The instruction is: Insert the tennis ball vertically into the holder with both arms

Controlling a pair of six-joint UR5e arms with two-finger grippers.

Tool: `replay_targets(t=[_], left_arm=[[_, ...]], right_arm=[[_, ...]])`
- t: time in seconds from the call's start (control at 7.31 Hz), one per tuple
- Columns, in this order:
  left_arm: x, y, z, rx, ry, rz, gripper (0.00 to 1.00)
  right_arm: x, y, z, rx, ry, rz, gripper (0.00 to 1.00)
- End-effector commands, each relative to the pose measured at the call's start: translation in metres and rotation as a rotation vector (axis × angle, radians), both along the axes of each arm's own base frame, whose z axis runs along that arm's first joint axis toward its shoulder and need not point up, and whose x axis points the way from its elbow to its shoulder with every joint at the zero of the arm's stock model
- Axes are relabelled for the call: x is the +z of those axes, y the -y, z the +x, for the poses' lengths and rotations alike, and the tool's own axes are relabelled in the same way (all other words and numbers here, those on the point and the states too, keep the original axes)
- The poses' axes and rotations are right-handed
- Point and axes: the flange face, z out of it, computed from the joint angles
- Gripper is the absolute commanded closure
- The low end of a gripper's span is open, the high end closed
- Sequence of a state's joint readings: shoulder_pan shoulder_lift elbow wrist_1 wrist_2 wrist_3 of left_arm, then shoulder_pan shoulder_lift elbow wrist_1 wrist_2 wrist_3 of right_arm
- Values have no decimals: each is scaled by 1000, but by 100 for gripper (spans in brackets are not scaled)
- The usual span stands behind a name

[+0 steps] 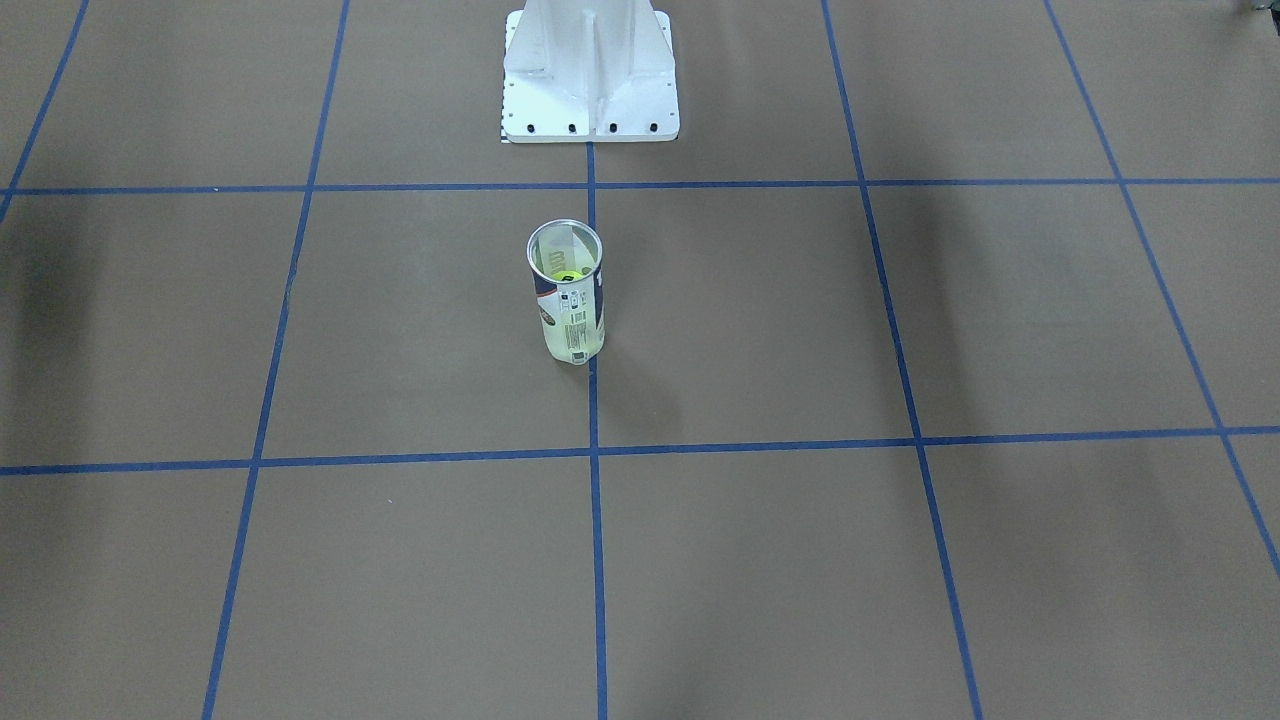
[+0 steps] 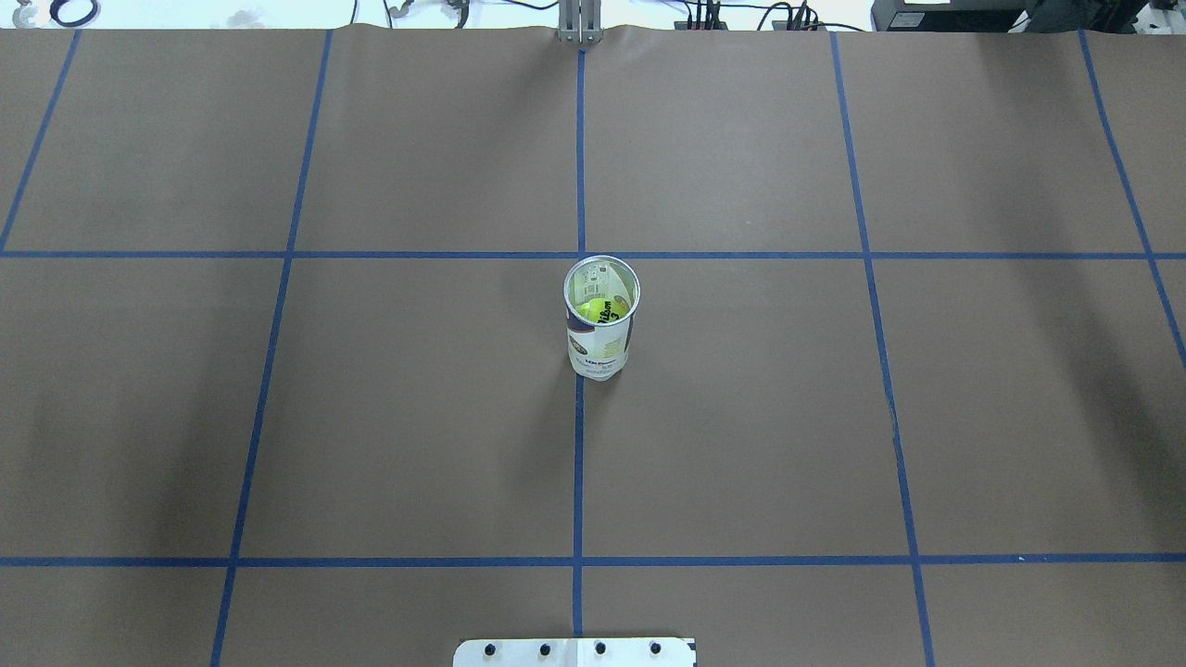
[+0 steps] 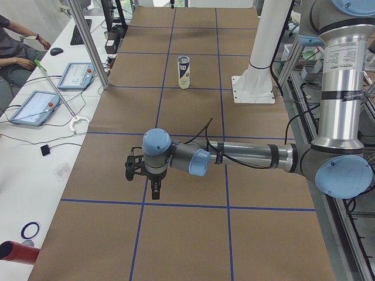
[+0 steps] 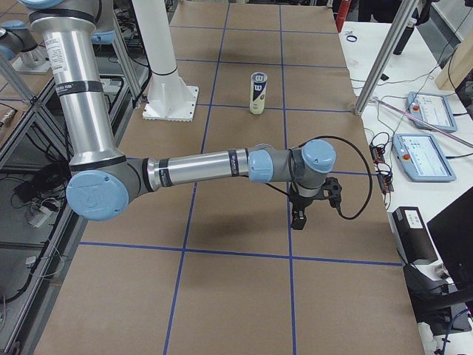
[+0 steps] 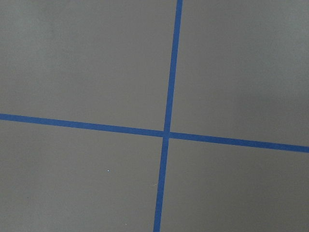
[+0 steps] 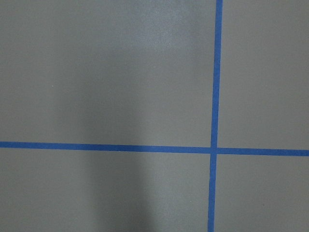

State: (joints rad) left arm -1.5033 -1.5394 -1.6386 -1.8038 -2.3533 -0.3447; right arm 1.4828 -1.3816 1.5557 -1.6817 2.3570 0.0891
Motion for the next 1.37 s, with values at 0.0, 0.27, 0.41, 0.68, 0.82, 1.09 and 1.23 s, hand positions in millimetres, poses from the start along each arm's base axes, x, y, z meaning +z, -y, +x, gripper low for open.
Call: replay_targets(t=[0.0,0.27,0.41,0.68,0.82,1.09,1.23], left_arm=[[-5,0,2,4,-17,9,1],[-15,1,2,11,-17,37,1],[-9,2,2,11,-8,29,1],[-20,-1,2,14,-15,47,1],[-13,-3,2,16,-13,35,1],[-11,-1,1,41,22,65,1],[-11,-1,3,47,22,65,1]], right_arm=[[0,0,0,-4,-1,6,0],[6,3,-7,-16,0,-3,0],[-5,6,-9,-19,-16,22,0],[9,4,-9,-17,-25,-7,0],[10,3,-8,-17,-25,-7,0],[8,4,-10,-10,-5,-20,0],[6,5,-12,-14,-6,-11,0]])
